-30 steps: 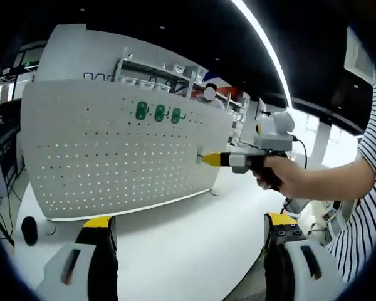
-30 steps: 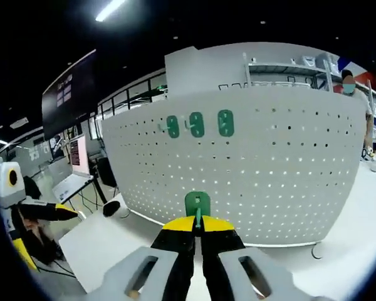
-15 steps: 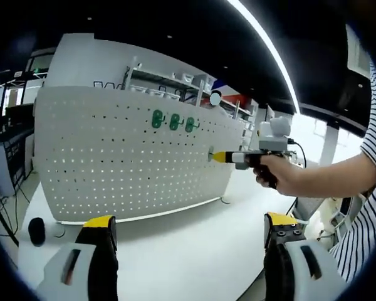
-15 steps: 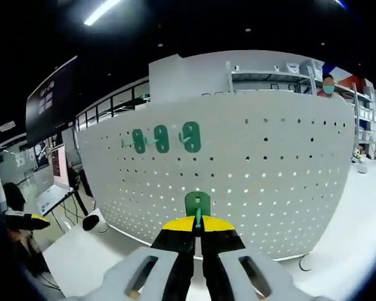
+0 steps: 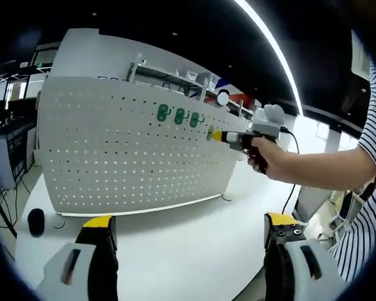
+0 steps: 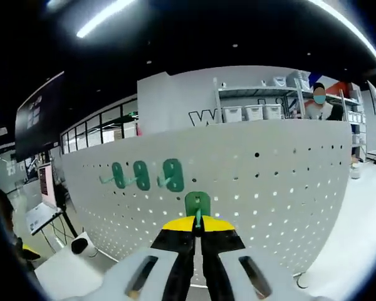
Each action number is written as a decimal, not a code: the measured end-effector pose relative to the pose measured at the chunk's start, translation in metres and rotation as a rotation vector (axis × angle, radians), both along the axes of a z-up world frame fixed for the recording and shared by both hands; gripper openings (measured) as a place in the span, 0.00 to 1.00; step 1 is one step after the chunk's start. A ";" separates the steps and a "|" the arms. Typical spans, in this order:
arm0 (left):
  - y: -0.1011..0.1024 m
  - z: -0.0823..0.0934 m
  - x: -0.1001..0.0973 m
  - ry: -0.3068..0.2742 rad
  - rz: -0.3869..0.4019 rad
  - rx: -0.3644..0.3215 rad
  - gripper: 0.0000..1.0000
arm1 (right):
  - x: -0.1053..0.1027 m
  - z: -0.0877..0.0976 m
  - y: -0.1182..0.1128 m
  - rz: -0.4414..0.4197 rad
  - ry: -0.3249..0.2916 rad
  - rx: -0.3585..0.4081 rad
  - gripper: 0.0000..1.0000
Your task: Insert the hook assembly into the mounting plate slot until the hook locks in place.
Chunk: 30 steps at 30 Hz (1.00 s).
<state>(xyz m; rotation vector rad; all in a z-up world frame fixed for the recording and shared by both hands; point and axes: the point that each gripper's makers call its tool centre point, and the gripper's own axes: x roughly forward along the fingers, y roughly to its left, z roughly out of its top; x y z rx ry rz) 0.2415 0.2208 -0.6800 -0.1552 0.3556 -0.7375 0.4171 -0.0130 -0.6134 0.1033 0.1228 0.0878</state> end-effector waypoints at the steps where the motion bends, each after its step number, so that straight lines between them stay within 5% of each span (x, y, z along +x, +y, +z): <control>1: 0.000 -0.001 0.000 0.003 0.000 0.000 1.00 | 0.001 0.002 0.000 0.000 -0.008 -0.002 0.00; 13: 0.004 0.000 0.006 0.000 0.019 -0.007 1.00 | 0.019 0.029 -0.009 -0.032 -0.052 -0.033 0.00; 30: 0.012 -0.003 0.009 -0.007 0.030 0.010 1.00 | 0.025 0.030 -0.014 -0.056 -0.047 -0.055 0.00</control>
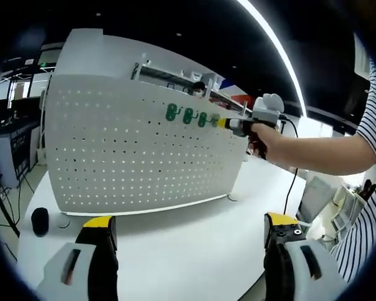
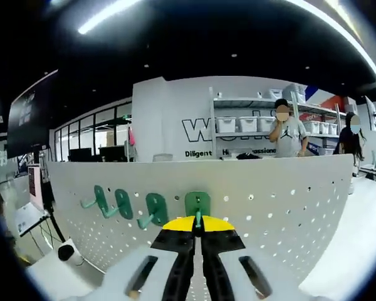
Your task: Insert the hook assembly into the mounting plate slot until the hook locks in place.
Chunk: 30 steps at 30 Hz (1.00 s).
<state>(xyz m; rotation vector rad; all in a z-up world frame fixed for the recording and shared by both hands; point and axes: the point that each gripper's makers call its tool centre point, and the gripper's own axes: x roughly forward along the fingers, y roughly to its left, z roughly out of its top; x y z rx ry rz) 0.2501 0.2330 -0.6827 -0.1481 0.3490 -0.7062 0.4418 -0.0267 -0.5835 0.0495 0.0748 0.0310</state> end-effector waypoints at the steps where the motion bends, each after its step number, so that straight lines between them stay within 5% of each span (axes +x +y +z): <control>1: 0.001 0.000 0.001 0.001 0.001 0.002 1.00 | 0.000 0.000 0.000 -0.002 -0.002 -0.003 0.00; 20: 0.009 -0.002 0.003 0.005 0.020 -0.024 1.00 | 0.001 -0.004 0.000 -0.057 0.069 0.104 0.00; 30: 0.010 0.000 0.002 0.003 0.022 -0.038 1.00 | 0.001 -0.005 0.000 -0.057 0.073 0.083 0.00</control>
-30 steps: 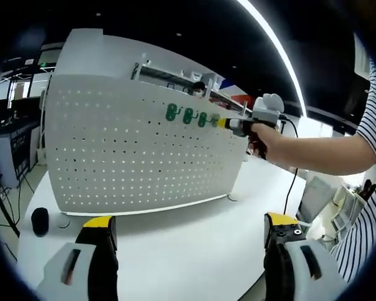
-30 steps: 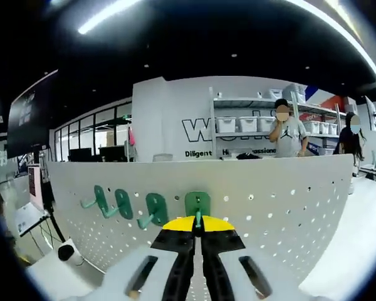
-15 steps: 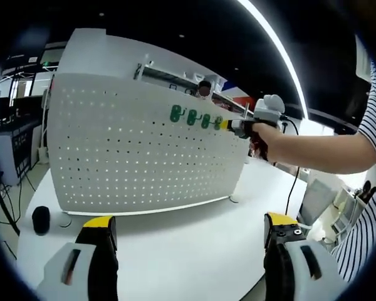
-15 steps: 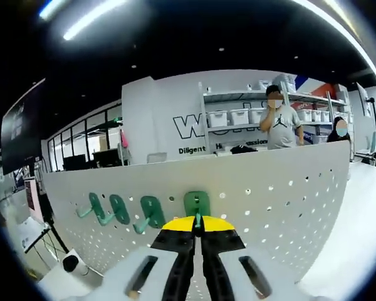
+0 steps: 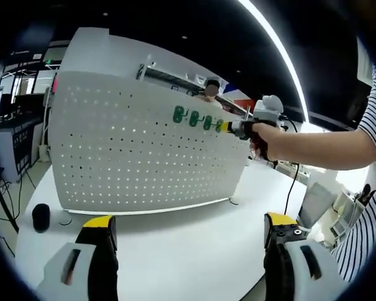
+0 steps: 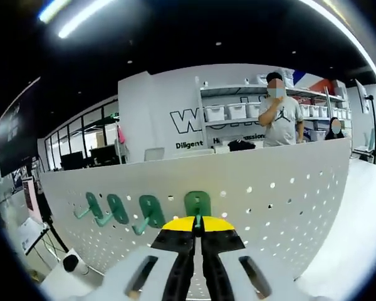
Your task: Insert the hook assembly into the mounting plate slot until the hook locks in place.
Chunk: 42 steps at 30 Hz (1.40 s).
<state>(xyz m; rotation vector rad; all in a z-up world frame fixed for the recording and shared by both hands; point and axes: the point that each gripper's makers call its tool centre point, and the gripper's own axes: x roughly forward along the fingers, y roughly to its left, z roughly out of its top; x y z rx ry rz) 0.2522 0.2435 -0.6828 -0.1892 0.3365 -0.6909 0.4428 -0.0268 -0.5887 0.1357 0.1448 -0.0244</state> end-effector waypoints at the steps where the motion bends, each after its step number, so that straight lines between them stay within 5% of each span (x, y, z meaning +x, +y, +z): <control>1: 0.000 0.000 -0.001 0.000 -0.001 -0.001 1.00 | 0.000 0.000 0.001 0.007 -0.003 -0.021 0.00; 3: -0.001 -0.001 -0.002 0.003 -0.005 -0.004 1.00 | 0.000 0.001 0.001 0.023 0.000 -0.130 0.00; 13: 0.009 0.002 -0.012 0.000 0.030 -0.018 1.00 | 0.001 -0.003 0.001 0.006 0.022 -0.153 0.02; 23: 0.015 0.011 -0.014 -0.014 0.056 0.002 1.00 | -0.007 0.021 -0.003 -0.021 -0.043 -0.144 0.30; 32: 0.012 0.018 -0.014 -0.026 0.048 0.029 1.00 | -0.035 0.015 -0.020 -0.048 -0.038 -0.123 0.56; 42: 0.005 0.025 -0.014 -0.043 0.019 0.052 1.00 | -0.093 -0.012 -0.039 -0.053 0.000 -0.108 0.68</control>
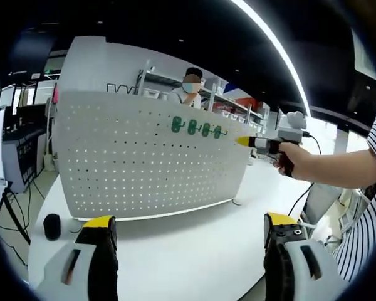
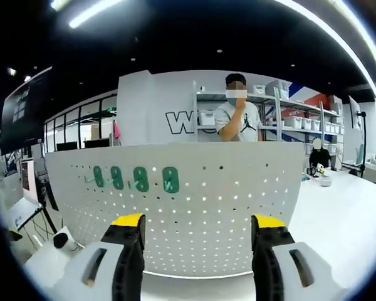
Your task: Insert the hook assembly into the mounting plate slot until the hook locks in place.
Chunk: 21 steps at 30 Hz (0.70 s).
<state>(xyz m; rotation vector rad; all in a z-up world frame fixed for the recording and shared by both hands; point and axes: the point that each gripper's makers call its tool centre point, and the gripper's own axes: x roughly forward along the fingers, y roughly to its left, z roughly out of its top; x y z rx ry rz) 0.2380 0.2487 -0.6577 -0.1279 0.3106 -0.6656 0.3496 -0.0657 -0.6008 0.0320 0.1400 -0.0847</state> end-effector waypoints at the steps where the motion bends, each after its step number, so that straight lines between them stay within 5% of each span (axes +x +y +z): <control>1: 0.000 0.000 0.000 0.000 -0.003 0.001 1.00 | -0.004 -0.001 -0.001 0.001 0.001 0.003 0.69; 14: -0.005 -0.001 -0.006 0.001 -0.028 0.012 1.00 | -0.059 -0.030 0.005 0.028 0.050 -0.003 0.77; 21: -0.004 -0.002 -0.011 0.001 -0.026 0.016 1.00 | -0.080 -0.029 0.014 0.052 0.044 -0.016 0.81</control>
